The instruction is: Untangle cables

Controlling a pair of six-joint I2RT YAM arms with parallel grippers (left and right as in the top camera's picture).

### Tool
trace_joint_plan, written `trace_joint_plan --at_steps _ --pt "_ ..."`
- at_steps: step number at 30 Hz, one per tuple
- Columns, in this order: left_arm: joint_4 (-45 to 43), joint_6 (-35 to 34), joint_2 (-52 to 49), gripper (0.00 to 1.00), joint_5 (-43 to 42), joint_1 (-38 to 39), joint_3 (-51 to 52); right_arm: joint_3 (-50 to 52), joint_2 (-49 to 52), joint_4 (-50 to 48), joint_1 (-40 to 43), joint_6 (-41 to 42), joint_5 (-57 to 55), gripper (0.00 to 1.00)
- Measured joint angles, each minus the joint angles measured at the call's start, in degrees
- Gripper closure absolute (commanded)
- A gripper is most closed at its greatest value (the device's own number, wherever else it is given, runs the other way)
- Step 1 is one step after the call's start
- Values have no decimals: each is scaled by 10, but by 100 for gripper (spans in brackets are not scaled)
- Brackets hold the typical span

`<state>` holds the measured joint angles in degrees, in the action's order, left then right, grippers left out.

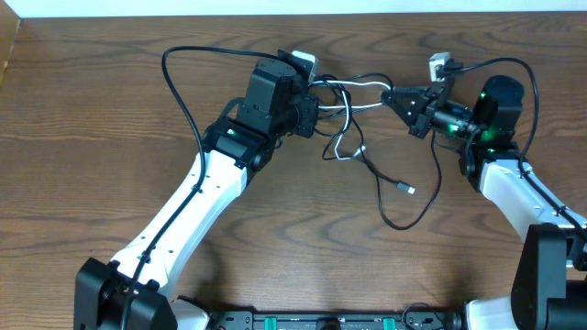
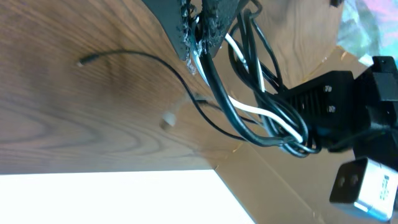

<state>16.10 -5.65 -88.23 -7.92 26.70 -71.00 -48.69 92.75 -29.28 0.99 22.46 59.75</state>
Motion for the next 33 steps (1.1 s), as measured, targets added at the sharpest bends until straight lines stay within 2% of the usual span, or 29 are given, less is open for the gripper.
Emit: trace_joint_plan --at_steps 5,6,7,9,10,11,12,14,17,20,23,24,25,26,27,28,29,33 --pt "3 -18 0 92 17 -10 0 0 0 19 11 17 -14 99" --pt "4 -19 0 92 23 -13 0 0 0 33 15 20 -21 95" --pt "4 -19 0 92 26 -16 0 0 0 38 18 21 -26 87" --pt "4 -19 0 92 32 -19 0 0 0 47 19 24 -33 62" --pt "4 -19 0 92 33 -19 0 0 0 47 19 23 -34 59" --pt "4 -18 0 92 31 -19 0 0 0 46 19 22 -32 47" --pt "4 -14 0 93 25 -19 0 0 0 42 18 17 -30 43" --pt "4 11 0 93 5 -19 0 0 0 32 15 -11 -12 25" --pt "4 78 0 92 -47 -19 0 0 0 28 -2 -75 20 15" --pt "7 148 0 93 -104 -19 0 0 0 29 -27 -132 37 14" --pt "21 208 0 93 -144 -17 0 0 0 29 -54 -185 45 18" --pt "22 221 0 93 -151 -15 0 0 0 29 -61 -194 46 25" --pt "22 231 0 93 -158 -13 0 0 0 29 -69 -204 46 36" --pt "23 242 0 92 -162 -10 0 0 0 28 -78 -217 45 61" --pt "24 250 0 92 -164 -7 0 0 0 29 -84 -221 45 77" --pt "24 252 0 92 -165 -6 0 0 0 29 -87 -227 46 90" --pt "24 254 0 93 -165 -5 0 0 0 30 -88 -229 48 99" --pt "22 256 0 92 -166 -5 0 0 0 38 -92 -234 47 99"
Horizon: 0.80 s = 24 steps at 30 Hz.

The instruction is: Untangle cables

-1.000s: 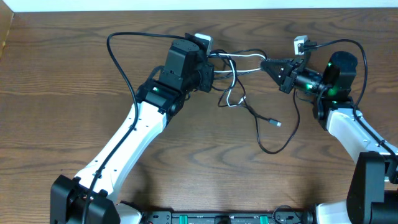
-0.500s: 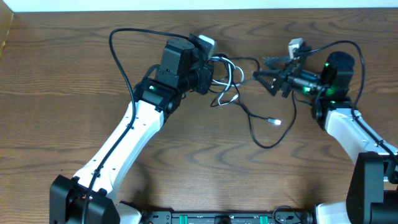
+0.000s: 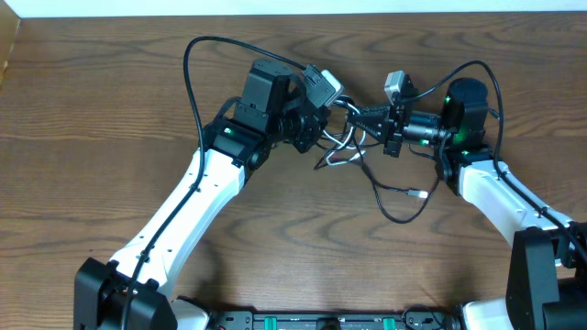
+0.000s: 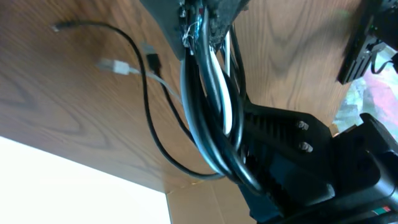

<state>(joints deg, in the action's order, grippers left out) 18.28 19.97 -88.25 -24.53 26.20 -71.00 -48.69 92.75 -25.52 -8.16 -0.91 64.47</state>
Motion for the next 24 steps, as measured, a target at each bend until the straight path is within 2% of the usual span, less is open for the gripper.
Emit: trace_joint_plan --at_steps 5,12,24 --pt "0 -25 0 92 51 3 0 0 0 4 -1 0 0 99" --pt "22 -149 0 92 197 9 0 0 0 4 -4 0 -3 99" --pt "26 -203 0 92 250 9 0 0 0 11 25 40 -64 99"
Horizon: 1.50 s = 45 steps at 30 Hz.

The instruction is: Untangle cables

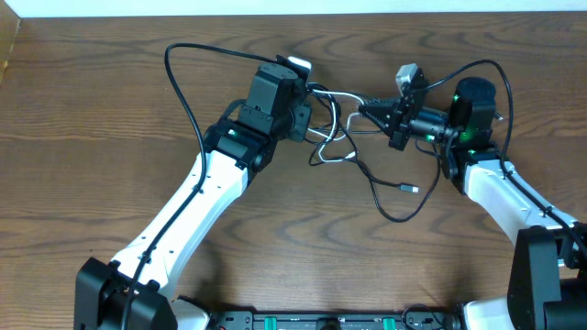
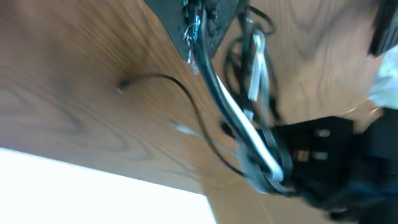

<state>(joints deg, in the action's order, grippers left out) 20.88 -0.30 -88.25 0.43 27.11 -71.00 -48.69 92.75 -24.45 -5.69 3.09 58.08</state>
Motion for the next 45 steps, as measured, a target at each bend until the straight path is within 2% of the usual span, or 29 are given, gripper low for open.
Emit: trace_joint_plan --at_steps 8,10,12,14,15,16,19,24,29,32,36,41,43,44,45 --pt "31 -105 0 92 68 1 0 -1 0 123 9 161 -214 99" --pt "32 -120 -1 92 73 4 0 -1 0 131 9 188 -240 93" --pt "32 -126 -1 92 78 5 0 -1 0 132 10 200 -256 82" --pt "35 -129 -1 92 92 3 0 -1 0 132 15 209 -272 59" --pt "36 -128 -1 93 99 1 0 -1 0 131 19 211 -276 52" --pt "36 -119 -1 93 103 -1 0 -1 0 121 25 210 -276 39" --pt "38 -82 -1 93 100 -7 0 0 0 78 32 186 -248 14" --pt "38 48 -1 92 26 -7 0 0 0 -27 31 115 -119 1" --pt "38 158 -1 92 -90 -7 0 0 0 -52 10 59 -15 1" --pt "33 198 -1 92 -132 -7 0 0 0 -52 -6 35 29 1" --pt "22 223 -1 92 -156 -7 0 0 0 -43 -27 21 54 3" --pt "12 231 -1 92 -165 -7 0 0 0 -24 -38 15 65 15" --pt "12 232 -1 92 -164 -7 0 0 0 -19 -38 13 65 54" --pt "12 232 -1 92 -161 -7 0 0 0 -19 -38 9 66 81" --pt "12 232 -1 92 -155 -7 0 0 0 -19 -38 8 66 99"
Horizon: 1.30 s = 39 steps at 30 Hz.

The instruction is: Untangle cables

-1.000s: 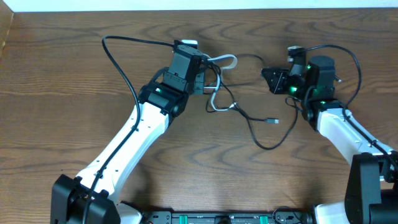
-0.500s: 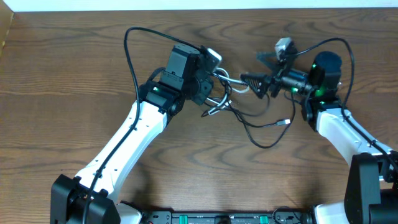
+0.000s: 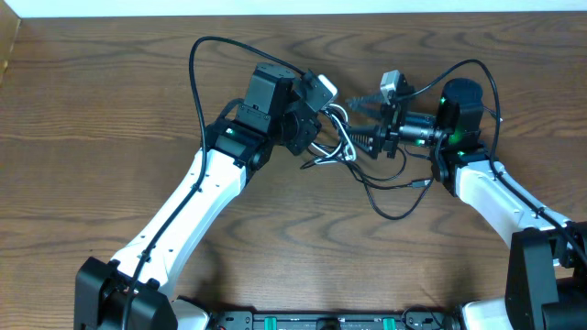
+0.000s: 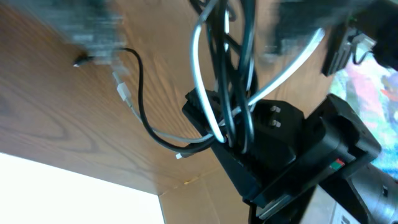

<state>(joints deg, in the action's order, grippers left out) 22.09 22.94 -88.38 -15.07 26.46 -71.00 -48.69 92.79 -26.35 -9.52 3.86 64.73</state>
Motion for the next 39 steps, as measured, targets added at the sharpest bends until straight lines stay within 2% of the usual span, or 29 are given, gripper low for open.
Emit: trace_joint_plan --at_steps 8,16,23,24,25,26,29,30,33,39 --pt "0 -9 0 92 36 0 0 0 0 4 -1 0 -9 99" --pt "2 -141 0 92 192 4 0 0 0 43 30 35 -94 99" --pt "4 -199 0 92 256 2 0 0 1 120 103 113 -210 99" --pt "4 -201 0 92 259 2 0 0 1 120 111 120 -216 85" --pt "4 -202 0 92 260 2 0 0 1 120 115 125 -219 55" --pt "4 -202 0 92 262 2 0 0 1 120 116 131 -222 37" --pt "4 -202 0 92 262 2 0 0 1 119 116 137 -218 11" --pt "4 -202 0 92 261 2 0 0 1 114 116 138 -210 6" --pt "4 -202 0 92 254 2 0 0 1 85 116 134 -172 2" --pt "-2 -162 0 92 167 2 0 0 1 10 88 84 -57 6"
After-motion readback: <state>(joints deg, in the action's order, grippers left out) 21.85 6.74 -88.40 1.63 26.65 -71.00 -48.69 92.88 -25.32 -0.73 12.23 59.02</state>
